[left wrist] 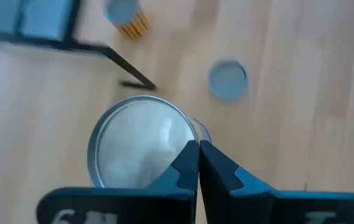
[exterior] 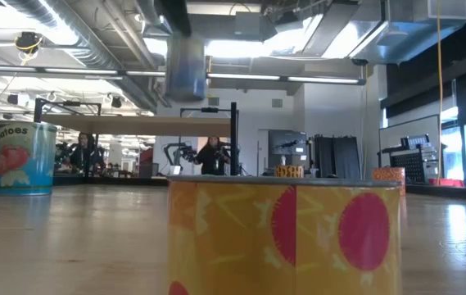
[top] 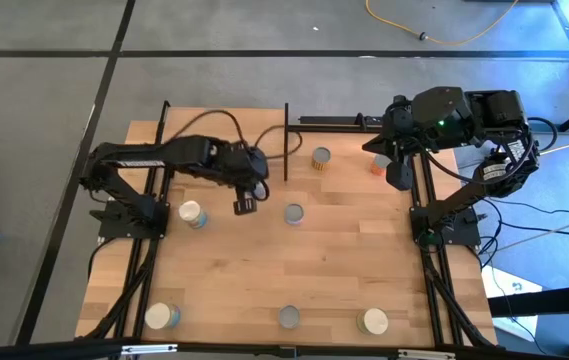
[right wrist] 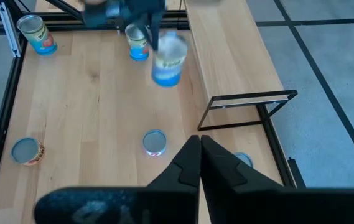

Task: Pick and place cans onto a shelf
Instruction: Put the blue canned peas on the shelf

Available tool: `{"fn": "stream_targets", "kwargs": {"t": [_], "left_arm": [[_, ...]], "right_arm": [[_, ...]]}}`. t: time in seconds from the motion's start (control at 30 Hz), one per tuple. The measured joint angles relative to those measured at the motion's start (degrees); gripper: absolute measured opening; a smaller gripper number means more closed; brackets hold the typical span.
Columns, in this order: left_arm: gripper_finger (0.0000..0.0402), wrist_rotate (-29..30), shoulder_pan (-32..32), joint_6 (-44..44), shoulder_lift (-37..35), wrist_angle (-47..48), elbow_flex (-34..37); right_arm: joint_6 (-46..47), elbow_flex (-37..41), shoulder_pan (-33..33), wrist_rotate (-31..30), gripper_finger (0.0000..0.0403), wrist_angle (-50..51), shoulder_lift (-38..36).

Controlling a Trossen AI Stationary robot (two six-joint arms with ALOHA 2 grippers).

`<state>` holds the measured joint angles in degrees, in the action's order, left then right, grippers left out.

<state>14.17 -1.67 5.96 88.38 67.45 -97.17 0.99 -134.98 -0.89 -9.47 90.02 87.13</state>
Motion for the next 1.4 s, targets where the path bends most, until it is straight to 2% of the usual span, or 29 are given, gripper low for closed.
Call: {"fn": "stream_targets", "kwargs": {"t": [0.13, 0.27, 0.53, 0.9, 1.07, 1.27, 1.4], "left_arm": [[0.0, 7.2, -0.1, 2.8, 0.0, 7.0, -7.6], [0.0, 12.3, -1.5, 7.0, 0.0, 13.3, -12.2], [0.0, 17.5, -9.0, 18.8, -0.1, 23.0, -15.4], [0.0, 17.9, -26.1, 19.5, 0.3, 22.6, -15.1], [0.0, 15.1, -34.4, 18.2, 0.3, 22.5, -14.9], [0.0, 13.5, -41.2, 15.6, 0.3, 21.8, -12.6], [0.0, 11.2, -43.6, 13.9, 0.3, 18.7, -9.1]], "right_arm": [[0.0, 0.0, 0.0, 0.0, 0.0011, 0.0, 0.0], [0.0, 0.0, 0.0, 0.0, 0.0011, 0.0, 0.0], [0.0, 0.0, 0.0, 0.0, 0.0011, 0.0, 0.0], [0.2, 0.0, 0.0, 0.0, 0.0011, 0.0, 0.0], [0.0, 0.0, 0.0, 0.0, 0.0011, 0.0, 0.0], [-0.2, 0.0, 0.0, 0.0, 0.0011, 0.0, 0.0], [-0.9, 0.0, 0.0, 0.0, 0.0011, 0.0, 0.0]]}}
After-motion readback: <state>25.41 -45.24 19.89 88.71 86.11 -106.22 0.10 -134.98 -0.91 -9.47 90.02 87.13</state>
